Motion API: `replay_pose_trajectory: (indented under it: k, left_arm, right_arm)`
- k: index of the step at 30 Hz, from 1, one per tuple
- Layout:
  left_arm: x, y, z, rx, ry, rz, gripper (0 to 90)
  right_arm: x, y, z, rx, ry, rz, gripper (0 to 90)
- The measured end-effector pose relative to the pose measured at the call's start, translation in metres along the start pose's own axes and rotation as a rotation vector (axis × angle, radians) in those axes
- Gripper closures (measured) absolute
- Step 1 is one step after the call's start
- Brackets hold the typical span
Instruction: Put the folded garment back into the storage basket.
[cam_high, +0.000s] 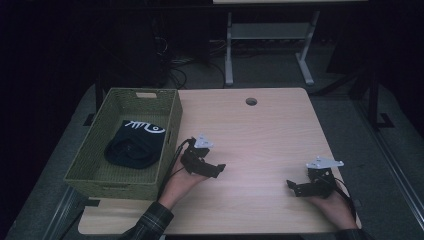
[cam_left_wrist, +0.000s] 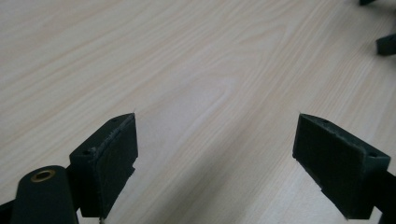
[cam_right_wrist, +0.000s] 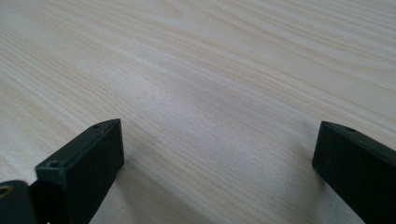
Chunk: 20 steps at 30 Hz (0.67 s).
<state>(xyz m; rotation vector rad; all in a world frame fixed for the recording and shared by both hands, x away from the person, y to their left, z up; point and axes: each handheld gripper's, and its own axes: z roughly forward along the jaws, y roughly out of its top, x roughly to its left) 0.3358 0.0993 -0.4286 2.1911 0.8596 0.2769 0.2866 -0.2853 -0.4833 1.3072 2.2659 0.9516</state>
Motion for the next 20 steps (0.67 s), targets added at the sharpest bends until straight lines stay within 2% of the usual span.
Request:
replay_pose_trajectory:
  k: [7, 9, 12, 16, 20]
  left_arm:
    - [-0.002, -0.018, 0.018, 0.045, 0.016, 0.000, 13.4]
    - [-0.002, -0.021, 0.020, 0.056, 0.029, 0.014, 13.4]
    - [-0.001, -0.024, 0.021, 0.074, 0.036, 0.015, 13.4]
    - [0.000, -0.029, 0.025, 0.099, 0.030, 0.013, 13.3]
    - [-0.001, -0.030, 0.026, 0.111, 0.039, 0.057, 12.7]
  right_arm:
    - [0.000, 0.000, 0.000, 0.000, 0.001, -0.001, 1.8]
    - [0.000, 0.000, 0.000, 0.001, 0.002, 0.000, 1.8]
    - [0.000, 0.000, 0.000, 0.000, 0.003, -0.001, 1.8]
    - [0.000, 0.000, 0.000, 0.001, 0.005, -0.003, 1.8]
    - [0.000, 0.000, 0.000, 0.001, 0.006, -0.003, 1.8]
